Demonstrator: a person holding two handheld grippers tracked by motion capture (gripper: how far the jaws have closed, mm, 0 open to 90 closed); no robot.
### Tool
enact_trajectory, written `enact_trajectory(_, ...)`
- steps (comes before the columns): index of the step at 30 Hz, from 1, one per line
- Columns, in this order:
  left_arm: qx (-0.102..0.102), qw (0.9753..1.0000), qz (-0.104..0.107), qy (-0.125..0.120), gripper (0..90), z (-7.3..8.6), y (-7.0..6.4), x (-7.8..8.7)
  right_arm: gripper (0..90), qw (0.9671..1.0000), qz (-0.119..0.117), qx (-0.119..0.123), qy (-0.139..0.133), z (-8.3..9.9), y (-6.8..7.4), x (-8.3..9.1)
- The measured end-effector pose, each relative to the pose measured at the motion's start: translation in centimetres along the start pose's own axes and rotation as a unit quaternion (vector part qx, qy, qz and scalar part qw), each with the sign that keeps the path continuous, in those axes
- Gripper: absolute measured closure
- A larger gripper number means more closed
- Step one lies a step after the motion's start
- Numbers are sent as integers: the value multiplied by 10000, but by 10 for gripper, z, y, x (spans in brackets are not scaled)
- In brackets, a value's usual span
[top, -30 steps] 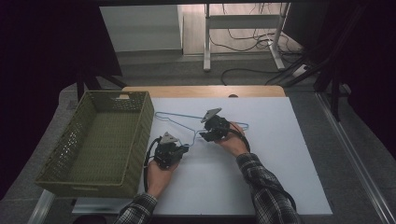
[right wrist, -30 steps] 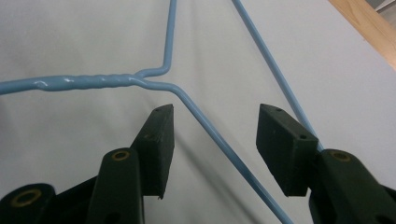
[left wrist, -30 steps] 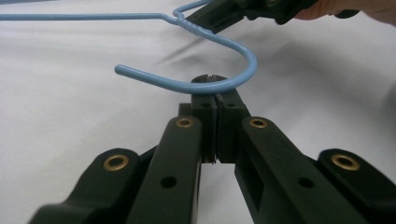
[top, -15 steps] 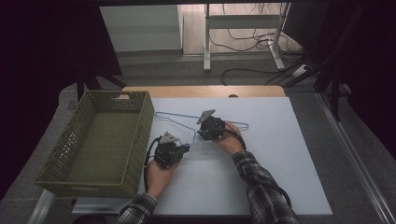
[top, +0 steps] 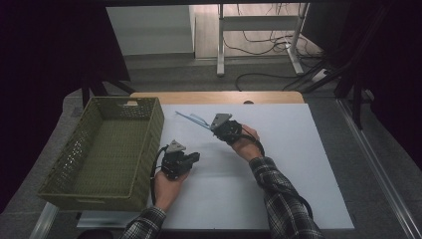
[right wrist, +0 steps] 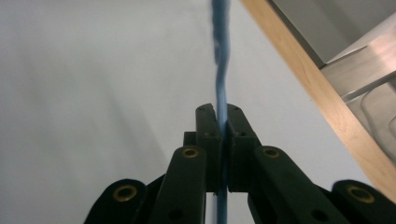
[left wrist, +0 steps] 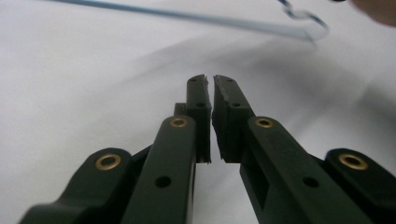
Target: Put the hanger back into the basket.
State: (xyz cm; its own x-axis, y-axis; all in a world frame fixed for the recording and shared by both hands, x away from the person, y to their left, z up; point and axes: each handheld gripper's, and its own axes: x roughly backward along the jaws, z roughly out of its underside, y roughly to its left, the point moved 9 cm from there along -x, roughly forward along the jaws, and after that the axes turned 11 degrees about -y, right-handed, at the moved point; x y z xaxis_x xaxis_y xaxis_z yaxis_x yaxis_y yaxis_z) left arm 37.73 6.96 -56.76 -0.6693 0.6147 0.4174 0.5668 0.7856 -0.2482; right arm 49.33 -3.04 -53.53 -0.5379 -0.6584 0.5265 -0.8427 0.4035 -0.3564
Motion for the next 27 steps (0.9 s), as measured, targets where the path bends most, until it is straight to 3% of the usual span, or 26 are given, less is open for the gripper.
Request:
enact_trajectory(4,-10,10000,-25,-13,837,-2,0,2,868,9987,-203,-454,-138,-10,-5,10)
enact_trajectory(7,9,10000,-61,-65,797,-6,2,4,868,9975,-296,-604,-202,-14,-6,18)
enact_trajectory(10,-16,9999,-89,-147,699,-11,4,7,868,9963,-412,-715,-229,-16,-8,29)
enact_trajectory(13,-5,9996,114,-276,562,-23,3,13,868,9951,-505,-825,-219,-18,-6,39)
enact_trajectory(14,7,9990,280,-361,456,-30,2,16,867,9940,-612,-872,-230,-20,-4,46)
enact_trajectory(20,-14,9974,587,-407,309,-49,-5,28,867,9923,-755,-962,-170,-23,3,65)
enact_trajectory(21,-89,9965,740,-376,277,-51,-8,31,867,9919,-780,-988,-174,-23,5,69)
enact_trajectory(24,-473,9960,708,-269,255,-57,-15,36,867,9902,-881,-1062,-191,-23,11,81)
enact_trajectory(27,-909,9934,681,-126,257,-61,-22,39,867,9890,-946,-1120,-211,-22,17,94)
